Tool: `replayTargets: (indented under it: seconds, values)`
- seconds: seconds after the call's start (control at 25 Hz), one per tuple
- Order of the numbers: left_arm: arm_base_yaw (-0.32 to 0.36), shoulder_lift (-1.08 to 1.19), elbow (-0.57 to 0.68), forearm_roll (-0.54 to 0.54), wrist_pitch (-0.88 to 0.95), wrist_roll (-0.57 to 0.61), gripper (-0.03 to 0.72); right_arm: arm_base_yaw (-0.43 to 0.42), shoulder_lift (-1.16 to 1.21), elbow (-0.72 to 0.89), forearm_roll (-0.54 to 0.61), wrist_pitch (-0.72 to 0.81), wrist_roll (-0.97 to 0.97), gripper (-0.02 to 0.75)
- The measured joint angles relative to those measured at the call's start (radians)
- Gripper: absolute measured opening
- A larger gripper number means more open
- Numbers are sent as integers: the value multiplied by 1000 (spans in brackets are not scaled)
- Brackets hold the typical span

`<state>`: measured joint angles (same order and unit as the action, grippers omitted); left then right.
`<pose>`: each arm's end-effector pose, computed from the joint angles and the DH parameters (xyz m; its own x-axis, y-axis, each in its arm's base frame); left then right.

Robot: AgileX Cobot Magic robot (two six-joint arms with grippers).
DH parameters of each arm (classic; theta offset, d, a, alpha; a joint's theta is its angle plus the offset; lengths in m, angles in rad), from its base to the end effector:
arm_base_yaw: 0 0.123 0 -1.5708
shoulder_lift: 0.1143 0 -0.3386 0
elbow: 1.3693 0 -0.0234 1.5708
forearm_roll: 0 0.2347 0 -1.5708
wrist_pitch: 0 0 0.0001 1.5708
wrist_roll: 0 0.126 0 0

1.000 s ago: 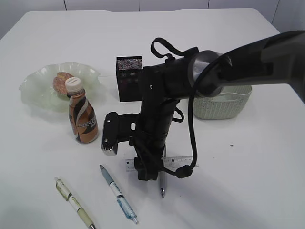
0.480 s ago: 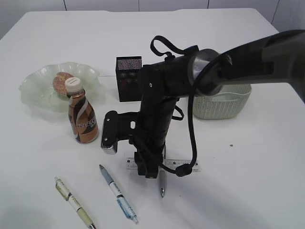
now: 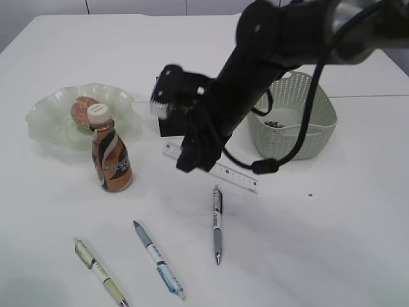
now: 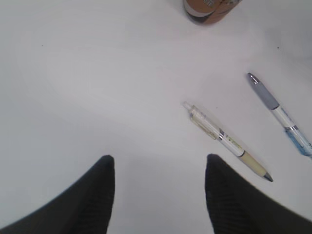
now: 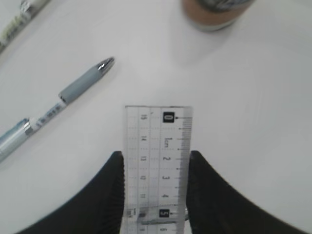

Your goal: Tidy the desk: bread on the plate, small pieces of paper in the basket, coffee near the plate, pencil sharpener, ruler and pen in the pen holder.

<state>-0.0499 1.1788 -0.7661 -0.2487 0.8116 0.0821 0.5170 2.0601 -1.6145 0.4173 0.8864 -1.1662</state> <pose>0.1894 -0.0320 0.2840 -0.9074 -0.0442 -0.4179 0.0443 0.9789 -0.1996 0.3833 0.2635 0.2298 -0.0658 -0.8881 -0.4550 -0.9875 0.1235 -0.0983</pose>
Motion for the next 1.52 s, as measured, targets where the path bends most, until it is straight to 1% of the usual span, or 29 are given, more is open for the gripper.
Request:
replayTargets:
  seconds: [0.08,0.2,0.36,0.4,0.48,0.64,0.72,0.8,0.88,1.0,1.32,1.52]
  values:
    - [0,0,0,0,0,0,433,-75,-35,0,155,0,-77,269]
    - [0,0,0,0,0,0,433,-159,-72,0,386,-4,-227,269]
    - [0,0,0,0,0,0,433,-232,-83,-1,633,-14,-434,269]
    - [0,0,0,0,0,0,433,-242,-83,-1,682,-20,-479,269]
    - [0,0,0,0,2,0,433,-258,-79,-1,822,-46,-587,269]
    - [0,0,0,0,4,0,433,-269,-38,-1,1163,-92,-784,269]
    - [0,0,0,0,4,0,433,-269,-5,-3,1282,-103,-883,269]
    - [0,0,0,0,4,0,433,-269,24,-22,1328,-113,-929,269]
    - [0,0,0,0,4,0,433,-270,58,-53,1343,-115,-945,269]
    - [0,0,0,0,4,0,433,-272,110,-116,1345,-115,-954,269]
    - [0,0,0,0,-8,0,433,-274,257,-350,1353,-105,-931,269]
    - [0,0,0,0,-16,0,433,-274,314,-433,1353,-103,-919,269]
